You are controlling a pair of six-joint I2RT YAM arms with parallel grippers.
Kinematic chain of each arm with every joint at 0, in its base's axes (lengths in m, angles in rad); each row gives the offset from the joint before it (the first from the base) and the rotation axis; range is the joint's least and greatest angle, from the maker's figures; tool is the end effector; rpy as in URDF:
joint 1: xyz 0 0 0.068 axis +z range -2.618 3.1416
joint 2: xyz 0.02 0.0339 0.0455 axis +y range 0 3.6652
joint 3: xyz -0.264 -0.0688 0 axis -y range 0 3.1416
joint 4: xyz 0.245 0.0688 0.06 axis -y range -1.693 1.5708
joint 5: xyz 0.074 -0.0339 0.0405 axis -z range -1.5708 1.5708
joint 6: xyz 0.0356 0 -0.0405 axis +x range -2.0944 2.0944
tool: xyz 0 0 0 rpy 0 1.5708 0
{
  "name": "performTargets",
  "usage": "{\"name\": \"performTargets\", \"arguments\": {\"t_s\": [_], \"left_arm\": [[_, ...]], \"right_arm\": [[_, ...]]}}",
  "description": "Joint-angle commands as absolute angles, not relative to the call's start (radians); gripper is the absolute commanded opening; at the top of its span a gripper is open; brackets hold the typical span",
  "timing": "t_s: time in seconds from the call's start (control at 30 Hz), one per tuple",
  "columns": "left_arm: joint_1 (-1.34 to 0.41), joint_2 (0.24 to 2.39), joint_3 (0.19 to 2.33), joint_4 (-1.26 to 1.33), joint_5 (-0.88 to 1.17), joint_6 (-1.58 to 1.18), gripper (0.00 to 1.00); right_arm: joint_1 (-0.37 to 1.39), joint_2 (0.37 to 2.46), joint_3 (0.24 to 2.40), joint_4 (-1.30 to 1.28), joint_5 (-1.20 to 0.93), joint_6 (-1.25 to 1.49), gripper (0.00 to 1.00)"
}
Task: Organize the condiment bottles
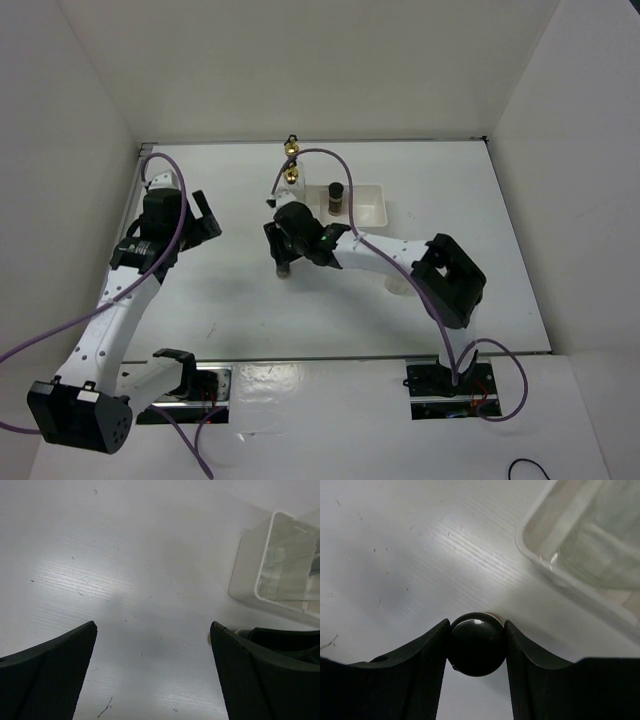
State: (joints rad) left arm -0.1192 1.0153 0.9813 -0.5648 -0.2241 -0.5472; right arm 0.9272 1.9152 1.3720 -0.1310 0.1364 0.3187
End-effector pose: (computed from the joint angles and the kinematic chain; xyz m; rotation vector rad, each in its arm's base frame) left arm 0.2169 -0.0180 0.3282 -0.5821 2.0760 -0.1430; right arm 0.2651 0.3453 0.2185 -0.6138 2.2057 0.5152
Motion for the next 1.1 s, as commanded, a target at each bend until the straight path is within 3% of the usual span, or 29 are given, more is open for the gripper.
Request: {"name": "performTargets", "arguments": {"t_s": [0.0,0.17,0.43,0.63,0.8,1.07], "left_arm": [[-0.114,0.991,0.968,-0.554,-0.242,-0.523,1.0],[-0.114,0.991,0.968,-0.545,-0.242,-0.523,1.0],[-0.114,1.0,0.968,-0.545,-0.233,-0.523,1.0],[-0.104,1.0,0.968,-0.535,-0.224,-0.523,1.0],[-0.086,1.0,0.968,-0.516,-0.215,-0.523,1.0],[-0.048,1.0,0.968,-0.495,-0.215,-0.534,1.0]], "right_arm": [[0.934,1.755,1.318,-0.207,0.129,0.353,0.22],[0.934,1.481,1.167,-0.293,0.107,0.353,0.21],[0.887,1.283,1.158,-0.374,0.415,0.365,0.18],[0.727,1.324,1.149,-0.213,0.457,0.4,0.13],[0.579,1.5,1.29,-0.199,0.385,0.355,0.13],[0.555,1.693,1.414,-0.175,0.341,0.304,0.13]]}}
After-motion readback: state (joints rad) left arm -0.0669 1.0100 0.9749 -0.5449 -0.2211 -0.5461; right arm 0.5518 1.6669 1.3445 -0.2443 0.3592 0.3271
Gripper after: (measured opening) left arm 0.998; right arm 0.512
